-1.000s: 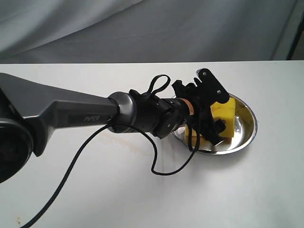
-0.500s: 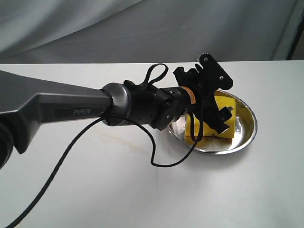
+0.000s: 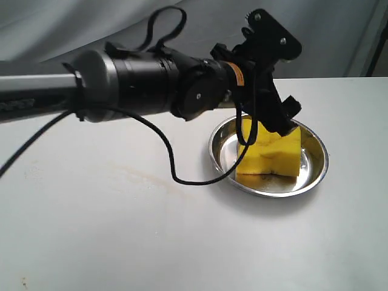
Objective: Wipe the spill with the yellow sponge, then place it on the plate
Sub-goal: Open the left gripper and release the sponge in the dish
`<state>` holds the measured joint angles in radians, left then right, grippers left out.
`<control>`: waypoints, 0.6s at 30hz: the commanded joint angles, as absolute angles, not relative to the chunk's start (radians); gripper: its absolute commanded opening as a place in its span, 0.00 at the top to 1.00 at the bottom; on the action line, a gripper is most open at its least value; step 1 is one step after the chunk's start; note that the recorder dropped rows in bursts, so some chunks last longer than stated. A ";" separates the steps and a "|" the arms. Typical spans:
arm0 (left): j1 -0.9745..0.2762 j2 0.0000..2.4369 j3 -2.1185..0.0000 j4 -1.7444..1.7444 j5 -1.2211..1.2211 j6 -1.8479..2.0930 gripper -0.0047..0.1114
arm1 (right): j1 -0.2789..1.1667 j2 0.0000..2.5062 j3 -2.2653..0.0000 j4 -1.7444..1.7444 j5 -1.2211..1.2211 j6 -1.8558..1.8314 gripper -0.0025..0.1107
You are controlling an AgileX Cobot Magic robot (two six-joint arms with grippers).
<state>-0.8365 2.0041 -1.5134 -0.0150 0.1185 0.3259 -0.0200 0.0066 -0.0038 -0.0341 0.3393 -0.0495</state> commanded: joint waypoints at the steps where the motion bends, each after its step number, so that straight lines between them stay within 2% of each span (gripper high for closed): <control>1: -0.837 1.893 -1.518 -0.015 0.210 0.316 0.24 | -0.019 0.000 0.000 -0.041 0.336 -0.045 0.98; 13: -0.837 1.667 -1.518 0.011 0.457 0.321 0.24 | -0.019 0.000 0.000 -0.041 0.336 -0.045 0.98; 18: -0.837 1.599 -1.518 0.011 0.584 0.321 0.29 | -0.019 0.000 0.000 -0.041 0.336 -0.045 0.98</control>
